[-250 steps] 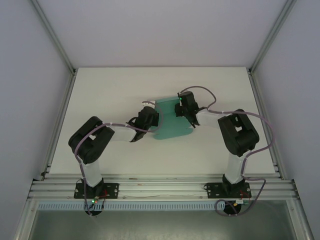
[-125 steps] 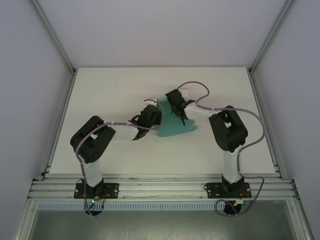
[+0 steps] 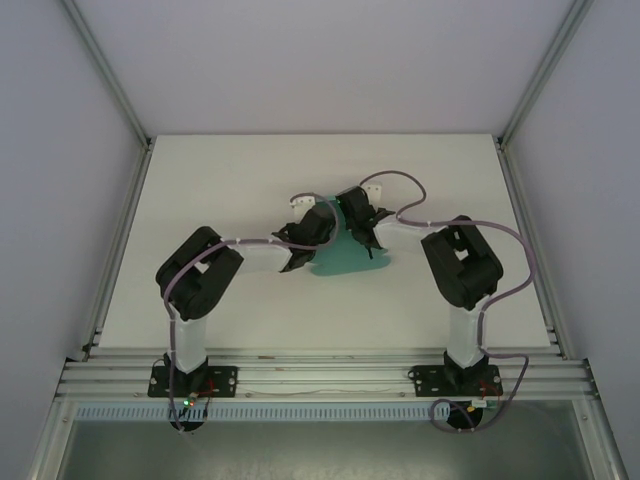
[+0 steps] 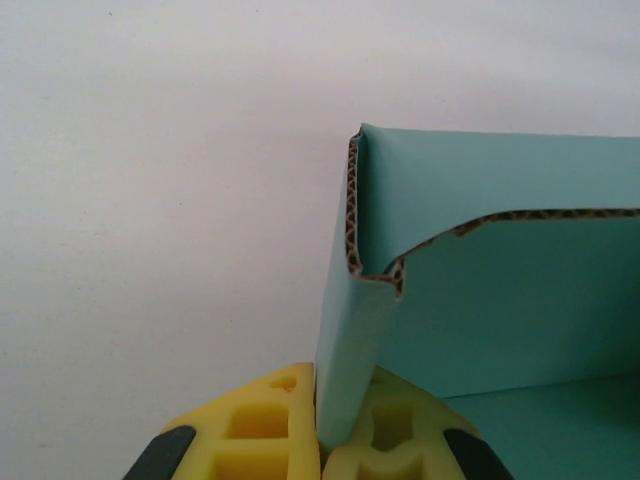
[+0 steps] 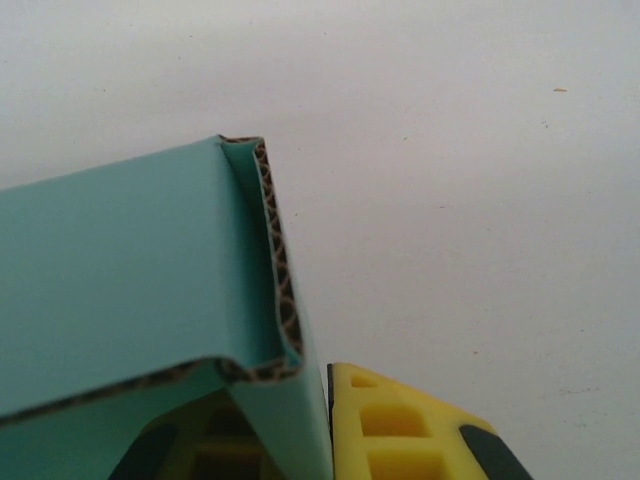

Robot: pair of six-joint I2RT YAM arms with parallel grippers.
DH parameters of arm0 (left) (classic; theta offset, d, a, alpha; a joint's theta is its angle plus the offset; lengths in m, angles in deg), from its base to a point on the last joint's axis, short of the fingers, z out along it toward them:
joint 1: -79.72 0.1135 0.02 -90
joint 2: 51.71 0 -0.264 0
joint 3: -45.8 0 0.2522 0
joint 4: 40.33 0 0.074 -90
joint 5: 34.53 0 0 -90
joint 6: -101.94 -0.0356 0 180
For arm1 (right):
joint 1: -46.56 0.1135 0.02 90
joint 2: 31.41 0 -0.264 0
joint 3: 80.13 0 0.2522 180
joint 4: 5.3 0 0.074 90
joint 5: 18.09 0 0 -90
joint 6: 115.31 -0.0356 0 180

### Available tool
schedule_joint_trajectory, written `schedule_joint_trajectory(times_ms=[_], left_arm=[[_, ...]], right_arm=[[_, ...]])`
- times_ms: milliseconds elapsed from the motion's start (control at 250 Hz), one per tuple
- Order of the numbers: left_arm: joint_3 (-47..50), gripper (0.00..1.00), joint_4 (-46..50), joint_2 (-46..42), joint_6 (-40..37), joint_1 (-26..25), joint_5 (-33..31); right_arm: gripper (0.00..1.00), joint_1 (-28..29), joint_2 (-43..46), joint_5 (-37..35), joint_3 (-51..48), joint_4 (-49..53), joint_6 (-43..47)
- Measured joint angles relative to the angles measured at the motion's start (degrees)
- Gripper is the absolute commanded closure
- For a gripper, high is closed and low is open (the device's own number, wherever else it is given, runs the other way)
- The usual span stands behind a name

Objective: Assemble paper box

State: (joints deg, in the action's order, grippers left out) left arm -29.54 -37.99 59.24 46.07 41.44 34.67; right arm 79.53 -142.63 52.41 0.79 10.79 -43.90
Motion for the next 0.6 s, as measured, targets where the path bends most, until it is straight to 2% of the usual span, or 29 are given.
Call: schedule_joint_trajectory(times_ms=[348,600], left_arm=[[-8.2,1.0,9.5,4.2,3.5,-0.7,-5.4],[-11.8,1.0,13.8,5.9,7.2,-0.9,-6.3]], right_arm=[[1.0,-0.3,0.8,0.7,-1.5,-2.0,-0.1],[1.0,-1.7,1.5,3.5,-2.5,-3.5,0.0]])
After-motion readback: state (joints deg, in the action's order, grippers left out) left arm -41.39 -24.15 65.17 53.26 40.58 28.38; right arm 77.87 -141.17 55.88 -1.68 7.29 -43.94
